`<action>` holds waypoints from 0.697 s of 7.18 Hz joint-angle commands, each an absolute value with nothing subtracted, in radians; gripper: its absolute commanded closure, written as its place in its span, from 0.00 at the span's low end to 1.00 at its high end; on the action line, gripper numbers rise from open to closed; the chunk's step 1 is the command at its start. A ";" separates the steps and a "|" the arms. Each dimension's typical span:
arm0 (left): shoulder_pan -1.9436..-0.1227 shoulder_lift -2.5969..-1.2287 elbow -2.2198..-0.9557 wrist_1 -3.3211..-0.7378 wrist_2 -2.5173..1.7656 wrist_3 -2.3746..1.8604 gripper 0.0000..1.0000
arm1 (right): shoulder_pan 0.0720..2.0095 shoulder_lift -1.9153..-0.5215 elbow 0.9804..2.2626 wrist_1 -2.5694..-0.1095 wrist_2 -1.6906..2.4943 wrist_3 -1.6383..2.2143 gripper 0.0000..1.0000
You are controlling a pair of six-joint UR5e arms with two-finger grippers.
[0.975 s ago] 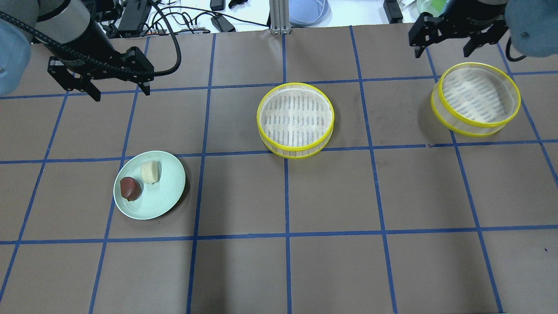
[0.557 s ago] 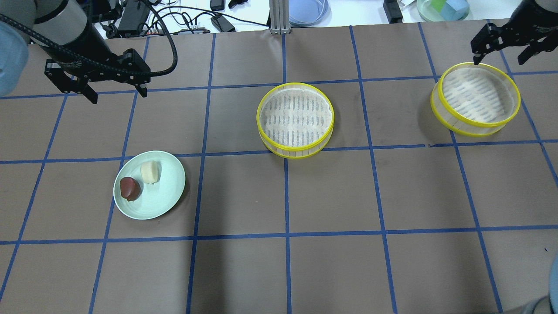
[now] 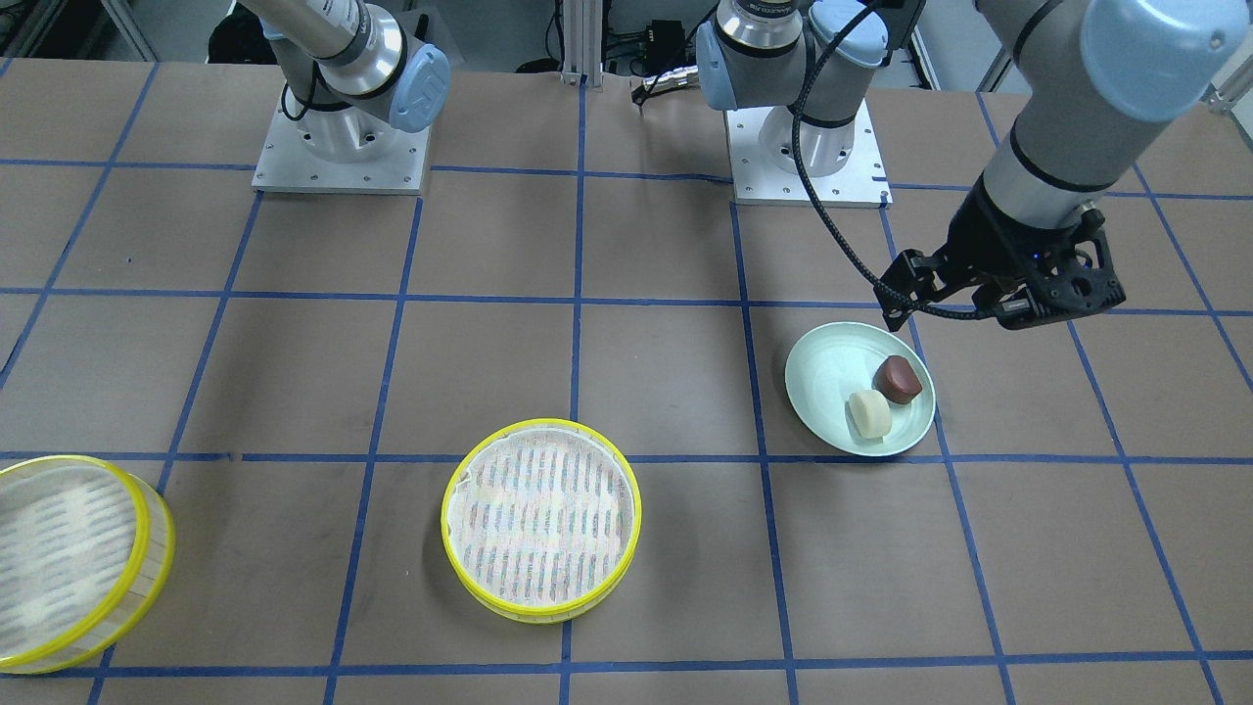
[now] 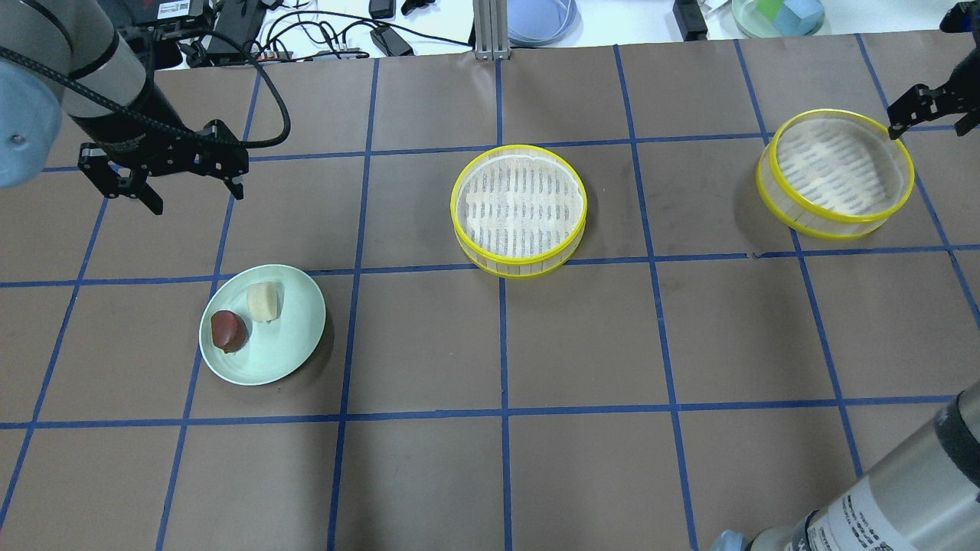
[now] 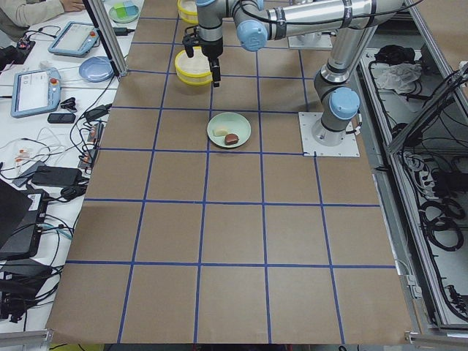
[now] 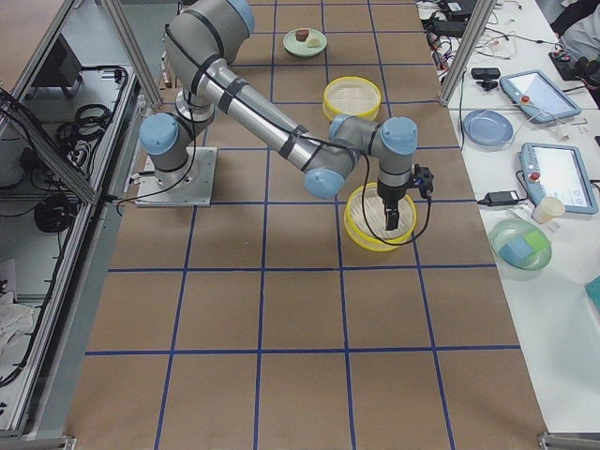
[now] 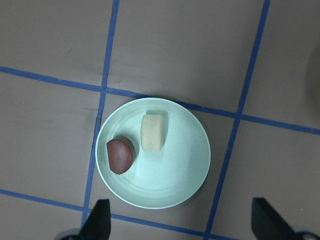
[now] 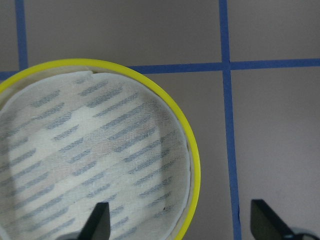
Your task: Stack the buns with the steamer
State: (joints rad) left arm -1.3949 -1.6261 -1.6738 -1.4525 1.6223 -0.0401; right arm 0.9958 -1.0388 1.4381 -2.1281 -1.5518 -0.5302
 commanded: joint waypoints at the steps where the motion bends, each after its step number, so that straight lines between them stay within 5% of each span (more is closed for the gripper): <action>1: -1.384 -1.690 -1.758 -1.390 1.621 -0.041 0.00 | 0.970 -0.982 1.437 -2.149 -1.545 -0.580 0.00; 2: -1.384 -1.747 -1.759 -1.369 1.623 -0.037 0.00 | 0.968 -0.960 1.437 -2.158 -1.545 -0.586 0.01; 5: -1.382 -1.894 -1.764 -1.280 1.683 -0.026 0.00 | 0.963 -0.907 1.439 -2.212 -1.546 -0.606 0.31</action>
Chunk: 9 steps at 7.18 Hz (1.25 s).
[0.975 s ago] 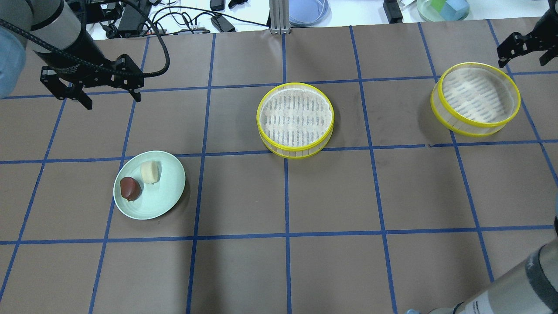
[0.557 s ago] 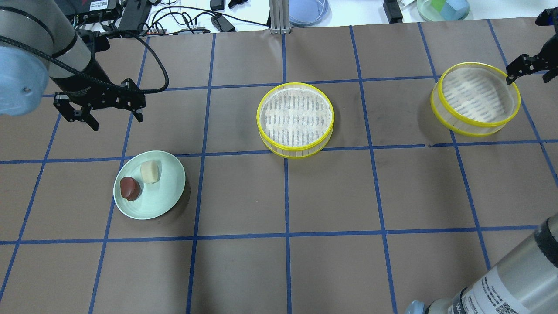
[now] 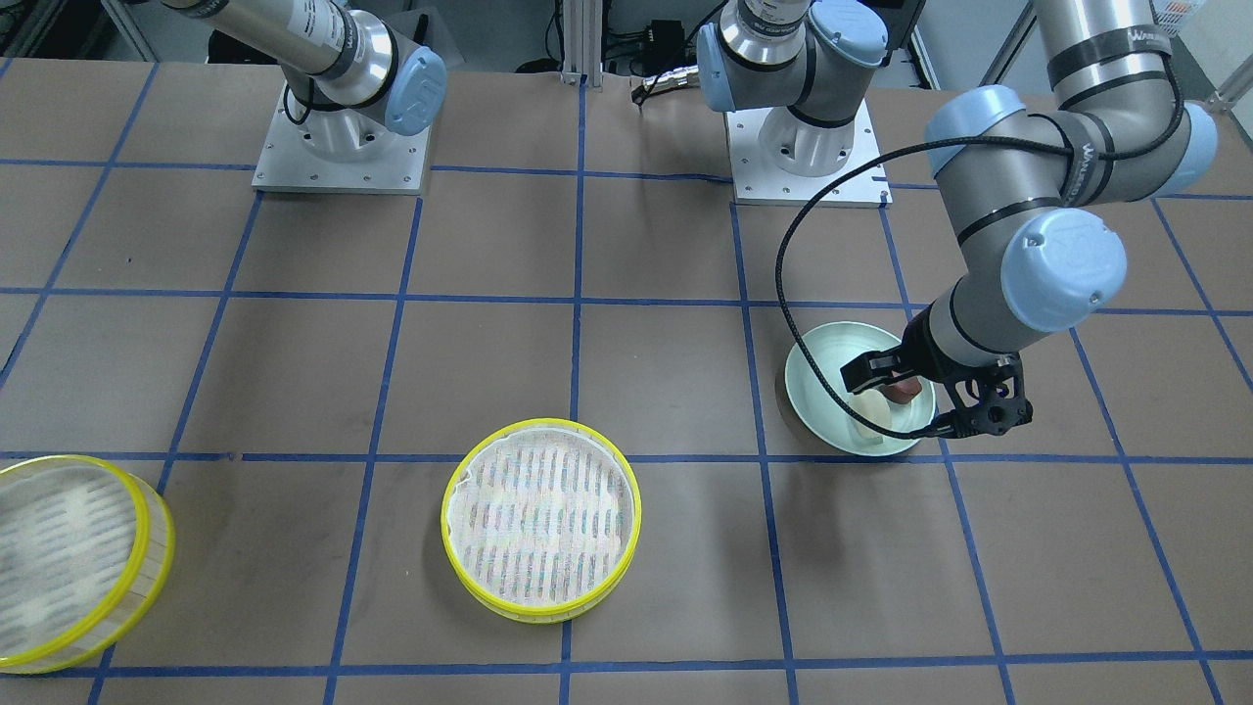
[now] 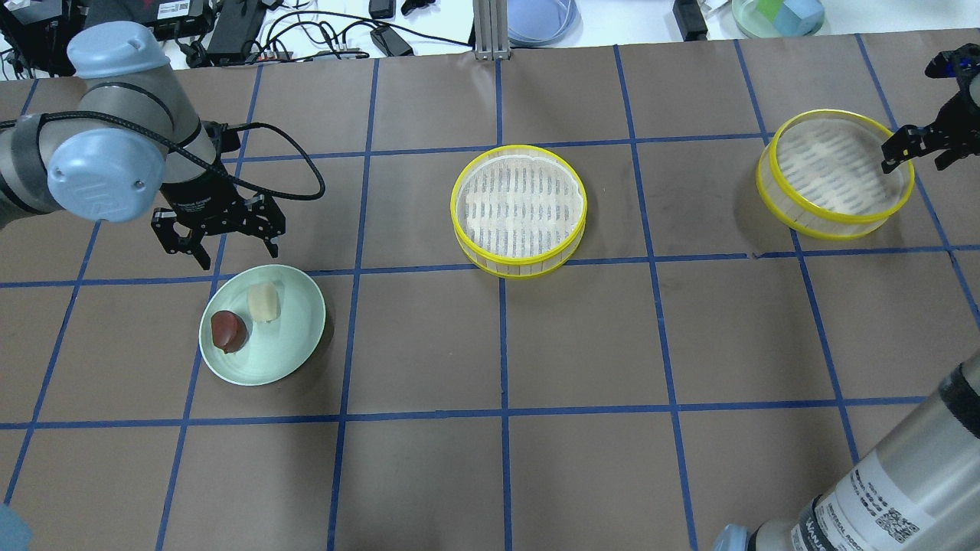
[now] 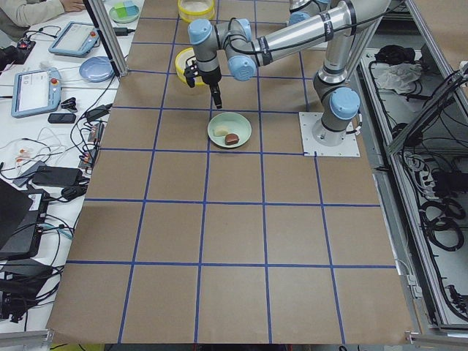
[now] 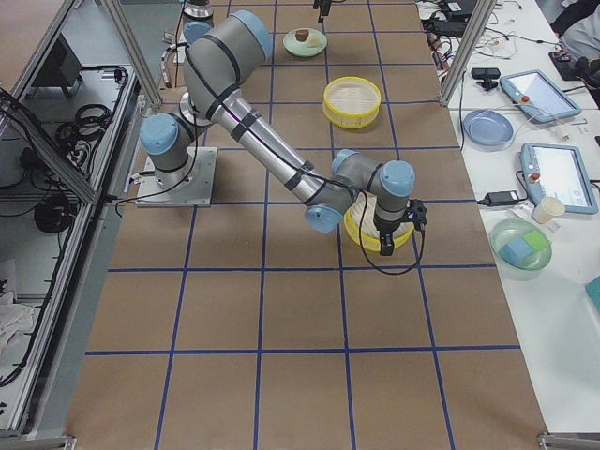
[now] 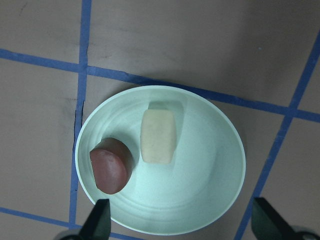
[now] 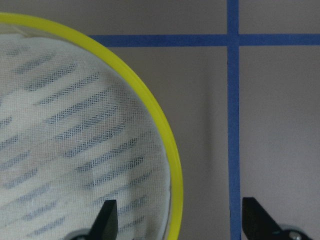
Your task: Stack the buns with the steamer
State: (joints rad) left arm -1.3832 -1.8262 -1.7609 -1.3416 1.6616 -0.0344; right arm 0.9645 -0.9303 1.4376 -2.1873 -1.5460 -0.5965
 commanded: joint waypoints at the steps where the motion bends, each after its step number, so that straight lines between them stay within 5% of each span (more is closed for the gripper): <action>1: -1.382 -1.937 -1.764 -1.266 1.680 0.001 0.00 | 0.963 -0.908 1.439 -2.214 -1.554 -0.610 0.41; 3: -1.384 -1.991 -1.764 -1.269 1.683 0.021 0.01 | 0.963 -0.910 1.445 -2.212 -1.563 -0.632 0.71; 5: -1.384 -2.003 -1.767 -1.287 1.693 0.080 0.17 | 0.963 -0.914 1.451 -2.210 -1.566 -0.629 0.92; 6: -1.384 -2.003 -1.767 -1.331 1.695 0.080 0.36 | 0.963 -0.919 1.451 -2.206 -1.566 -0.624 1.00; 7: -1.384 -2.003 -1.767 -1.374 1.695 0.075 0.54 | 0.963 -0.933 1.451 -2.198 -1.569 -0.626 1.00; 8: -1.384 -2.005 -1.770 -1.377 1.695 0.072 0.57 | 0.963 -0.978 1.453 -2.171 -1.578 -0.621 1.00; 9: -1.384 -2.006 -1.784 -1.374 1.695 0.072 0.76 | 0.963 -1.015 1.454 -2.113 -1.577 -0.615 1.00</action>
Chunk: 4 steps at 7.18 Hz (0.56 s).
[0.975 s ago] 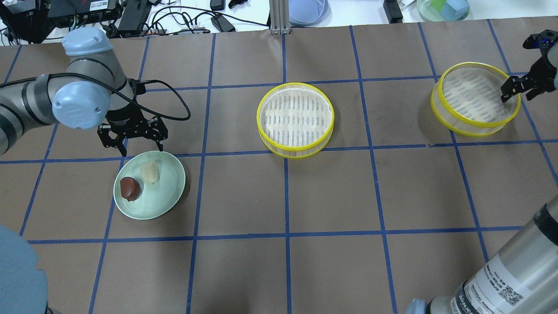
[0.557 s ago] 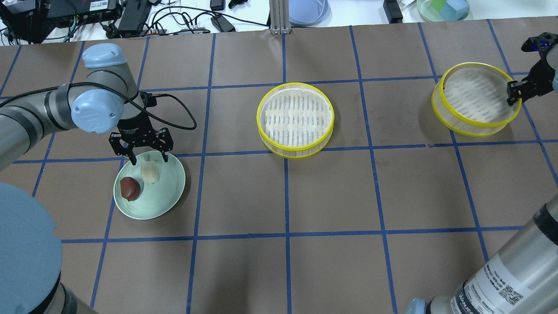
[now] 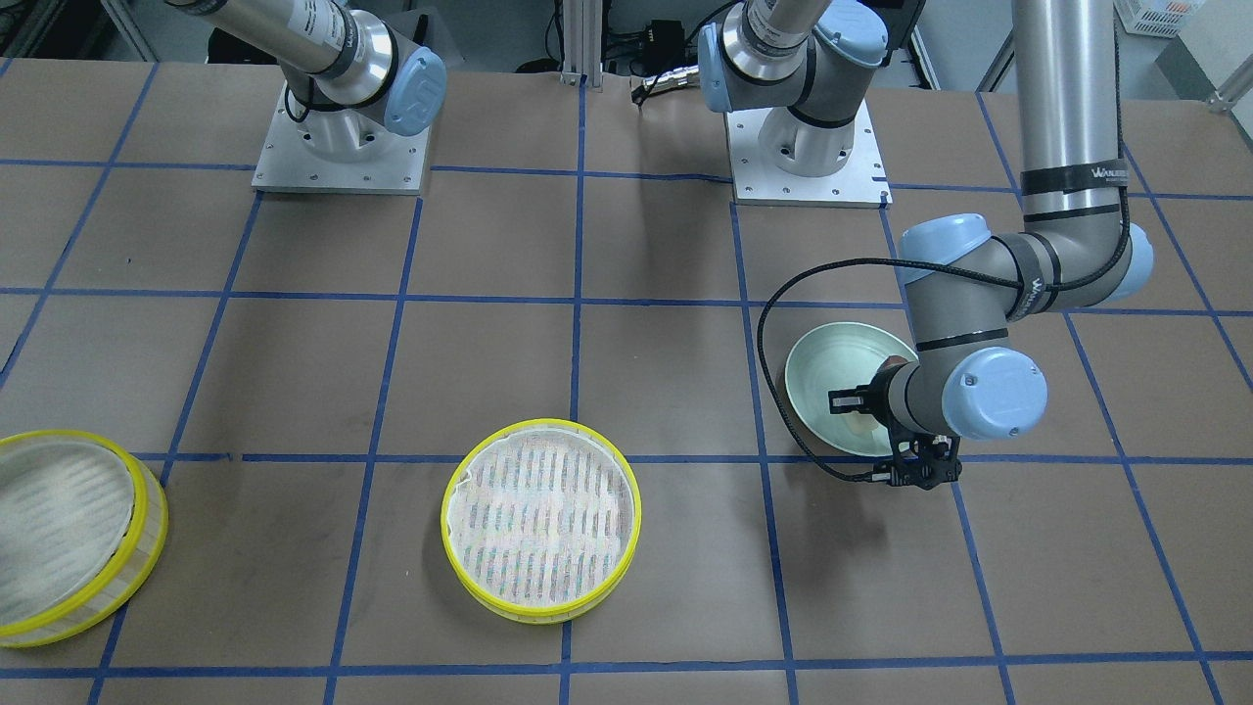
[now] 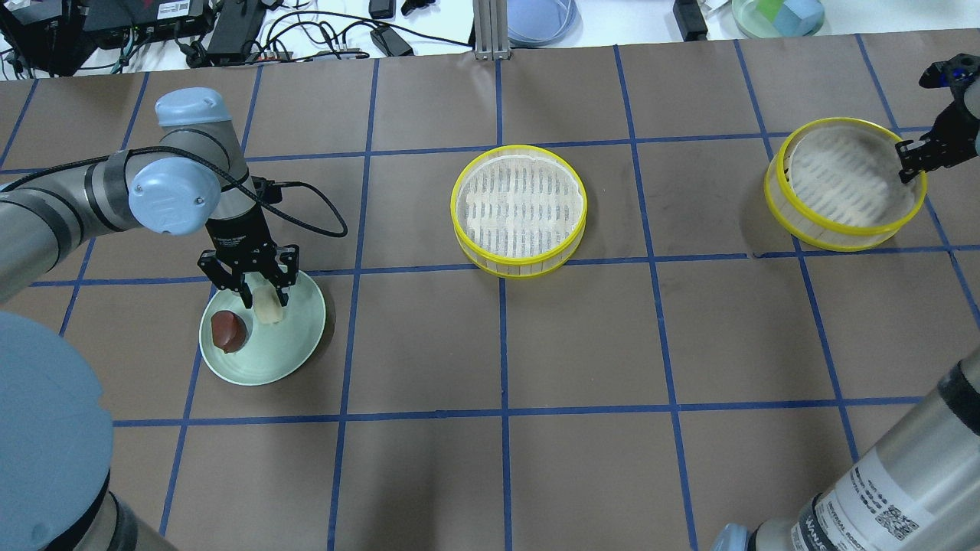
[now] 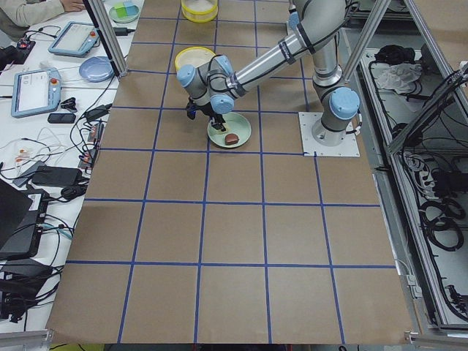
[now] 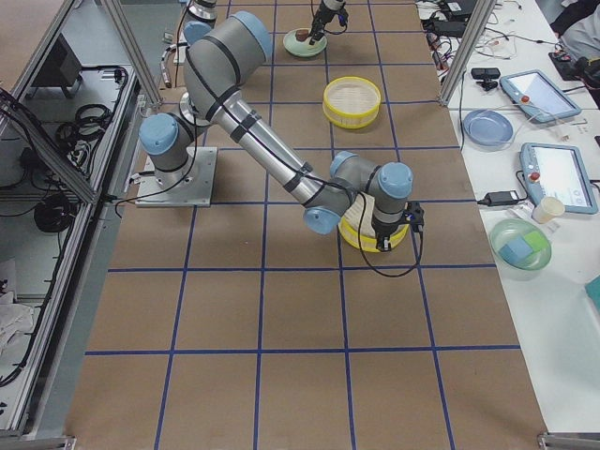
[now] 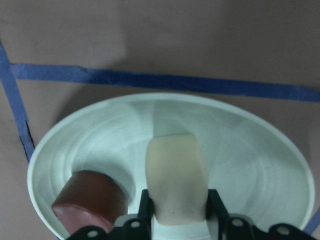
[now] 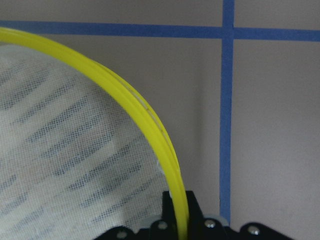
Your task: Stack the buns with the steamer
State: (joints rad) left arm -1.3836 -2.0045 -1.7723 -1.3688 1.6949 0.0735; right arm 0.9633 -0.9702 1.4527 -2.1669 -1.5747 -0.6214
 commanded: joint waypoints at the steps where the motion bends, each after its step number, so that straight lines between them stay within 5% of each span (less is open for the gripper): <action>1: -1.384 -2.006 -1.781 -1.376 1.715 0.074 1.00 | 0.971 -1.028 1.454 -2.097 -1.578 -0.592 1.00; 4: -1.390 -1.953 -1.682 -1.336 1.657 0.019 1.00 | 0.994 -1.074 1.456 -2.027 -1.577 -0.533 1.00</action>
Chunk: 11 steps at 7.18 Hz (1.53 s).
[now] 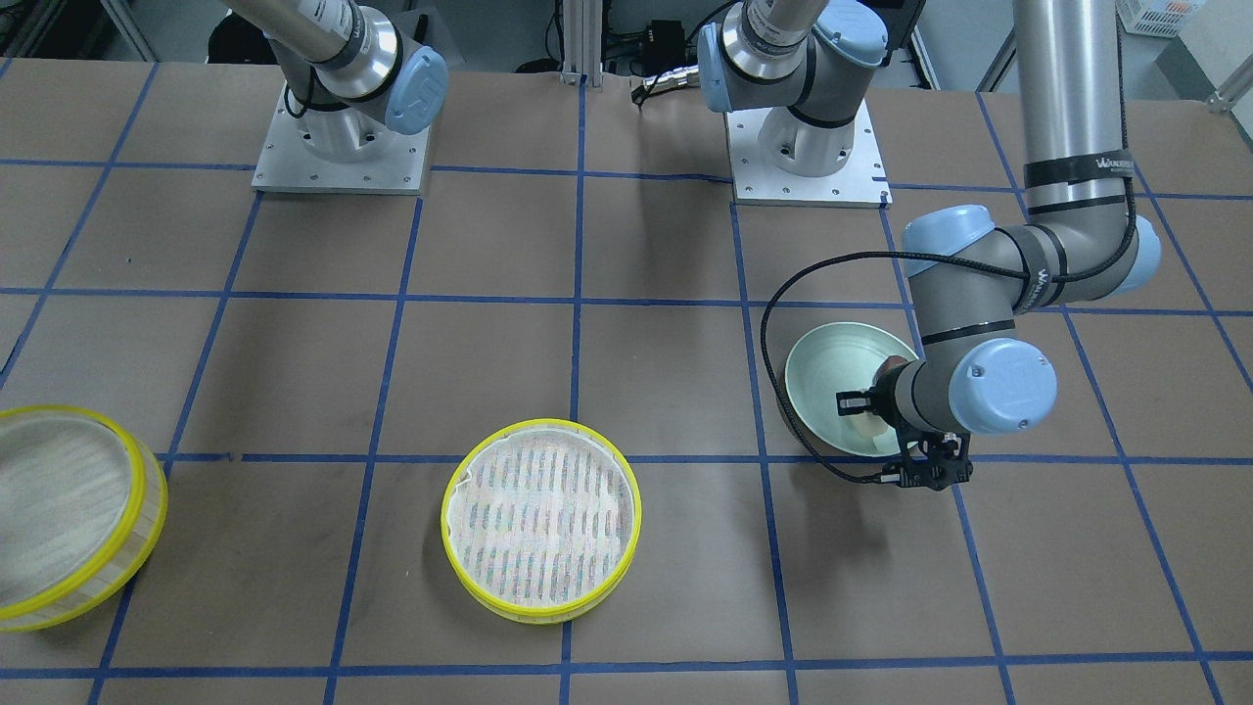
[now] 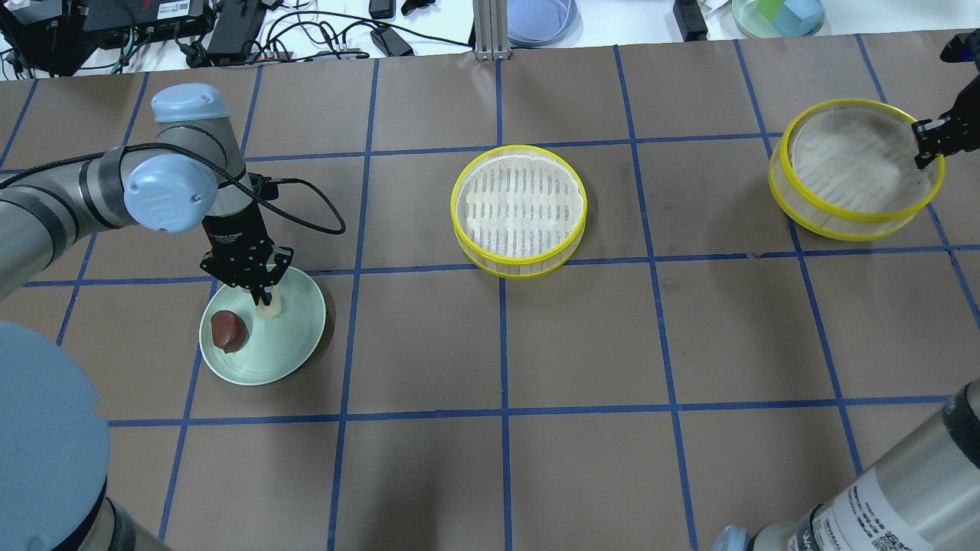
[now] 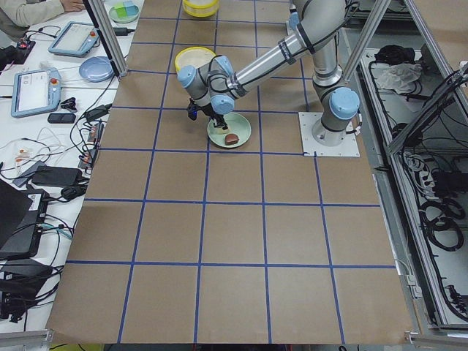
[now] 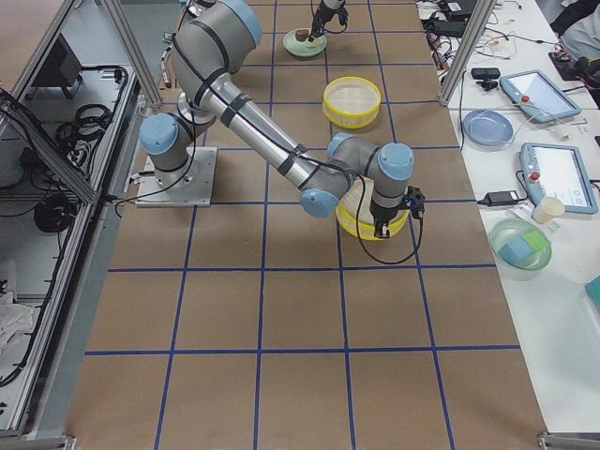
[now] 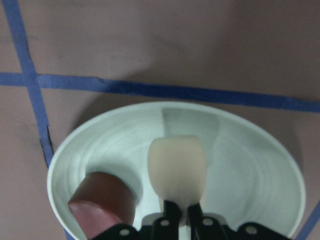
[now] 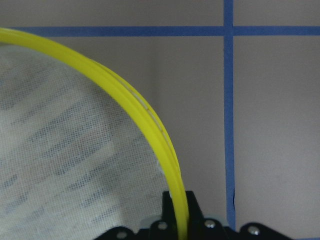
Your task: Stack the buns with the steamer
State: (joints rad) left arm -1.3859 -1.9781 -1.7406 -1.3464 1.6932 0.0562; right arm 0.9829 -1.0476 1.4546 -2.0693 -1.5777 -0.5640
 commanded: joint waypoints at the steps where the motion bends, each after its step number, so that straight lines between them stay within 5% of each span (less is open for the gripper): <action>1: -1.413 -1.933 -1.619 -1.335 1.590 -0.077 1.00 | 1.014 -1.104 1.456 -2.016 -1.578 -0.500 1.00; 3: -1.480 -1.930 -1.528 -1.274 1.397 -0.254 1.00 | 1.051 -1.159 1.456 -1.932 -1.621 -0.448 1.00; 6: -1.635 -2.002 -1.535 -1.025 1.275 -0.437 1.00 | 1.144 -1.224 1.457 -1.887 -1.637 -0.411 1.00; 11: -1.739 -2.057 -1.611 -1.005 1.272 -0.465 1.00 | 1.271 -1.275 1.505 -1.816 -1.632 -0.227 1.00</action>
State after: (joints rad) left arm -1.7266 -2.0513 -1.6021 -1.0080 1.2743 -0.4573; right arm 1.2502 -1.2714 1.5007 -1.8170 -1.6350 -0.2476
